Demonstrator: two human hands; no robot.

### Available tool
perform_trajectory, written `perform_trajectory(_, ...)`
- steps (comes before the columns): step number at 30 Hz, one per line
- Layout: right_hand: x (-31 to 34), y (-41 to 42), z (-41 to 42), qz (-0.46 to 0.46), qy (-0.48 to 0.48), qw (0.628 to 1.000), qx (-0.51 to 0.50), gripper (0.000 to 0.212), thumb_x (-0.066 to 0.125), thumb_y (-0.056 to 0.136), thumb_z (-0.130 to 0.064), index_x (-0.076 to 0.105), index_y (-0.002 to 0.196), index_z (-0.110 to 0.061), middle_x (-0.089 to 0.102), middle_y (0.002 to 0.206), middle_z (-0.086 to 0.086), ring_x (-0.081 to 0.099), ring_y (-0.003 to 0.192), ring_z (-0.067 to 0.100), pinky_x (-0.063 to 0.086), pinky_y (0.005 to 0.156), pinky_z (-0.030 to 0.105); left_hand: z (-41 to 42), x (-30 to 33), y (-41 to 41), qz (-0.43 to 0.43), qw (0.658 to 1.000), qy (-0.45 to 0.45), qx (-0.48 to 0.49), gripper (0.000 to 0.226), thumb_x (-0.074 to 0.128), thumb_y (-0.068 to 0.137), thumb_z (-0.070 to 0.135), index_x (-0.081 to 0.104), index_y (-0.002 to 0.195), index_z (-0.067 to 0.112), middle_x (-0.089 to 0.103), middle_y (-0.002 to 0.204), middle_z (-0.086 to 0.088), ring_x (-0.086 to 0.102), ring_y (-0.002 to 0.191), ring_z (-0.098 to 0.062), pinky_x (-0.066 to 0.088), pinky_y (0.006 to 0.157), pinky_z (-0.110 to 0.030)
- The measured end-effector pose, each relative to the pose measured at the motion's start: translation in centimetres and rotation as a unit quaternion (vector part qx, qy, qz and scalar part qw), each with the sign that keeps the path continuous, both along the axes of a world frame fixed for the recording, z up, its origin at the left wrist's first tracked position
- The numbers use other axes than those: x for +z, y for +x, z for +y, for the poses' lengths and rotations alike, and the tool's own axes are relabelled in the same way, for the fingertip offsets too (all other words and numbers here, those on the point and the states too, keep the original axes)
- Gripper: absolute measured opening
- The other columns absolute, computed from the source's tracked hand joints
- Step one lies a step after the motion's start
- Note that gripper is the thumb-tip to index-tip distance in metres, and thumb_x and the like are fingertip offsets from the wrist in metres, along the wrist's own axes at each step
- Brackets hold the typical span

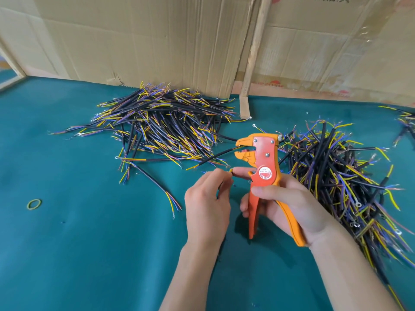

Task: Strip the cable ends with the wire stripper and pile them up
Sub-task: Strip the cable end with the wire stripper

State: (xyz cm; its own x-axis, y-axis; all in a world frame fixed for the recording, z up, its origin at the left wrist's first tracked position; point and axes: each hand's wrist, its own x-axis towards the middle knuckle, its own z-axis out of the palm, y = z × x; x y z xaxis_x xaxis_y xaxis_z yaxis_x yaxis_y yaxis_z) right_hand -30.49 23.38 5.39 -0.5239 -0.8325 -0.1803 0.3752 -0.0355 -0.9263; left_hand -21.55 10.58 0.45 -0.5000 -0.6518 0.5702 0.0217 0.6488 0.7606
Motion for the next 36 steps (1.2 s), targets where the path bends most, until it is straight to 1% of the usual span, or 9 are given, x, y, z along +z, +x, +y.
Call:
perform_trajectory(6,0.46,-0.01,0.24,-0.004,0.024,1.000,0.000,0.042,0.070,0.078,-0.011,0.074,0.120,-0.007,0.051,0.105,0.053,0.065,0.073,0.035,0.056,0.068,0.043,-0.19,-0.17,0.01,-0.007,1.000,-0.018,-0.002,0.023,0.074,0.077,-0.010,0.072,0.081,0.013,0.068,0.075,0.006,0.061,0.069,-0.012,0.051,0.065,-0.031)
perform_trajectory(9,0.62,-0.13,0.45,0.001,0.028,1.000,-0.010,0.040,0.071,0.077,-0.011,0.075,0.117,-0.006,0.046,0.125,0.052,0.065,0.074,0.035,0.056,0.069,0.044,-0.58,-0.20,0.16,0.005,1.000,-0.013,0.012,0.019,0.073,0.078,-0.008,0.071,0.078,0.011,0.067,0.075,0.005,0.061,0.068,-0.015,0.053,0.064,-0.035)
perform_trajectory(14,0.52,-0.52,0.83,-0.013,0.014,1.000,-0.002,0.042,0.068,0.081,-0.013,0.073,0.122,-0.006,0.052,0.093,0.050,0.063,0.074,0.035,0.055,0.068,0.042,-0.68,0.00,0.16,0.009,1.000,-0.014,0.015,0.017,0.073,0.077,-0.006,0.070,0.076,0.010,0.067,0.072,0.004,0.059,0.066,-0.015,0.050,0.064,-0.032)
perform_trajectory(20,0.42,-0.19,0.38,-0.018,0.005,1.000,0.010,0.047,0.068,0.080,-0.012,0.070,0.127,-0.006,0.046,0.110,0.054,0.063,0.075,0.035,0.055,0.068,0.042,-0.58,-0.11,0.08,0.010,1.000,-0.018,0.002,0.020,0.076,0.076,-0.008,0.071,0.076,0.011,0.067,0.072,0.007,0.058,0.067,-0.009,0.049,0.065,-0.023)
perform_trajectory(25,0.54,0.03,0.34,-0.013,0.006,1.000,0.020,0.045,0.071,0.079,-0.011,0.072,0.124,-0.006,0.040,0.130,0.053,0.064,0.074,0.035,0.055,0.068,0.043,-0.59,-0.22,0.12,0.005,1.000,-0.019,-0.013,0.016,0.074,0.077,-0.004,0.072,0.078,0.012,0.068,0.073,0.006,0.059,0.067,-0.010,0.050,0.066,-0.025)
perform_trajectory(28,0.60,0.07,0.28,-0.011,0.020,1.000,0.013,0.044,0.069,0.078,-0.012,0.073,0.123,-0.009,0.041,0.127,0.054,0.065,0.074,0.035,0.055,0.068,0.043,-0.54,-0.14,0.10,-0.008,0.999,-0.025,-0.019,0.018,0.075,0.076,-0.005,0.072,0.079,0.012,0.067,0.074,0.006,0.059,0.068,-0.012,0.050,0.067,-0.028)
perform_trajectory(30,0.56,0.02,0.25,-0.014,0.028,0.999,0.010,0.044,0.070,0.078,-0.012,0.074,0.122,-0.010,0.049,0.112,0.053,0.065,0.074,0.035,0.056,0.068,0.043,-0.56,-0.22,0.07,-0.010,0.999,-0.028,-0.022,0.018,0.074,0.076,-0.006,0.072,0.079,0.012,0.068,0.074,0.006,0.060,0.068,-0.013,0.050,0.067,-0.028)
perform_trajectory(33,0.53,0.00,0.17,-0.012,0.041,0.999,0.004,0.044,0.070,0.078,-0.012,0.074,0.122,-0.010,0.057,0.095,0.033,0.066,0.074,0.036,0.056,0.068,0.042,-0.50,-0.28,0.10,-0.017,0.999,-0.030,-0.021,0.018,0.074,0.076,-0.006,0.071,0.079,0.011,0.068,0.075,0.005,0.060,0.068,-0.014,0.050,0.066,-0.030)
perform_trajectory(36,0.66,0.04,0.07,-0.013,0.053,0.998,-0.009,0.044,0.071,0.077,-0.012,0.074,0.121,-0.007,0.059,0.085,0.027,0.066,0.073,0.036,0.057,0.067,0.042,-0.56,-0.39,0.06,-0.022,0.999,-0.033,-0.012,0.018,0.073,0.077,-0.005,0.071,0.079,0.012,0.068,0.074,0.005,0.060,0.068,-0.014,0.049,0.066,-0.030)
